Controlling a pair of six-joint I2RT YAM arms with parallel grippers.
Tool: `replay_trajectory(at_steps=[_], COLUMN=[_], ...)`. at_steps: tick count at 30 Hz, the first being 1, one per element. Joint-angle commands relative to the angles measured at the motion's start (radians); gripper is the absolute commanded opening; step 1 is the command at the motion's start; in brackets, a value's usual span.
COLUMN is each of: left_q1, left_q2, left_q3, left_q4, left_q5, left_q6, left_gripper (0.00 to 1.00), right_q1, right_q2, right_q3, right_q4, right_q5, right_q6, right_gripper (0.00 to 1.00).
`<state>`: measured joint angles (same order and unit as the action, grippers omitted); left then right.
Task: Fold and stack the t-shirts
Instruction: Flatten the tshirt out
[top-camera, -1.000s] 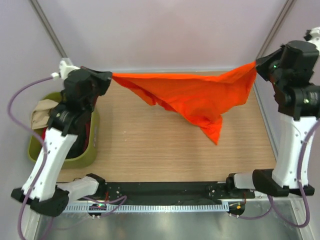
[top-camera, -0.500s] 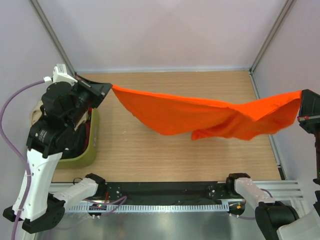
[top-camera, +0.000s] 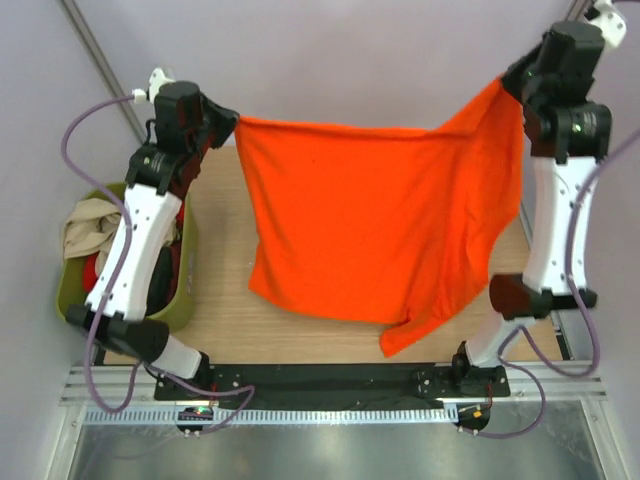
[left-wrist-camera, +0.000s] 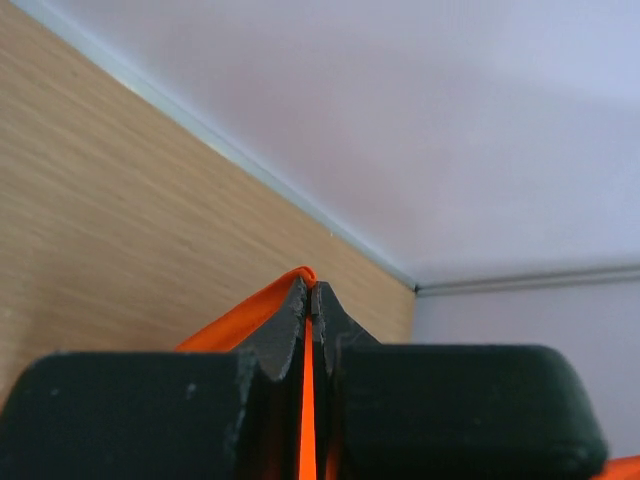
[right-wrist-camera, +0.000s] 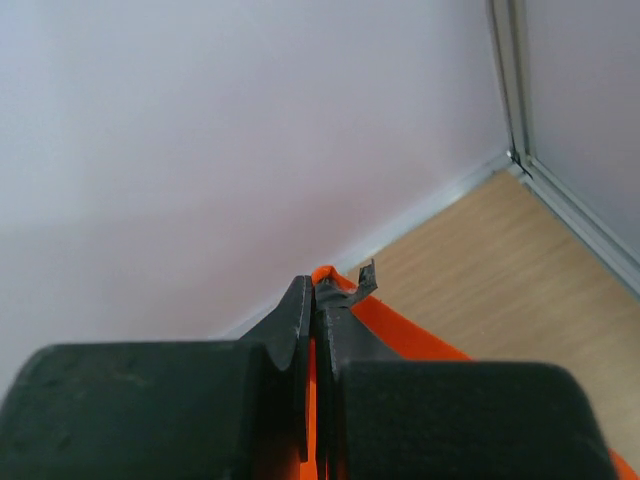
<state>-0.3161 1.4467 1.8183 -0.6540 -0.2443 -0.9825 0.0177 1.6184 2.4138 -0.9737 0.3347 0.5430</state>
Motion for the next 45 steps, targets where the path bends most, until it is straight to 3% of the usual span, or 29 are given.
replay_trajectory(at_steps=[1,2,5,8,14,23,32,37,45], left_q1=[0.081,0.093,0.107,0.106,0.112,0.112,0.112,0.106,0.104], left_q2=[0.116,0.148,0.214,0.158,-0.116,-0.368,-0.609,-0.634,-0.591], left_q3=[0.228,0.278,0.453,0.397,-0.04,-0.58,-0.976,-1.116,-1.108], left_q4=[0.146,0.142,0.094,0.08,0.189,0.2,0.091,0.06,-0.047], left_q5=[0.039,0.068,0.098,0.108,0.043,0.181,0.201,0.315,0.163], left_q6=[-0.01,-0.015,-0.009,0.018,0.05,0.071,0.117,0.108,0.169], left_gripper=[0.0,0.0,0.0,0.0,0.0,0.0,0.0,0.0,0.0], right_q1=[-0.004,-0.033,-0.044,-0.044,-0.044,-0.044,-0.044,-0.044,-0.044], right_q2=[0.121,0.135,0.021,-0.055,-0.176,-0.596,-0.853,-0.971,-0.973], right_q3=[0.333,0.353,0.198,0.067,0.007,-0.783,-1.275,-1.369,-1.348], right_q4=[0.086,0.125,0.284,0.281,0.107,-0.028,-0.241,-0.292,-0.28], right_q5=[0.009,0.001,-0.025,-0.008,0.058,0.078,-0.021,-0.048,-0.109], right_q6=[-0.048,-0.037,-0.014,-0.017,-0.143,-0.051,0.023,0.029,0.072], right_gripper=[0.01,0.01,0.01,0.01,0.01,0.01,0.01,0.01,0.01])
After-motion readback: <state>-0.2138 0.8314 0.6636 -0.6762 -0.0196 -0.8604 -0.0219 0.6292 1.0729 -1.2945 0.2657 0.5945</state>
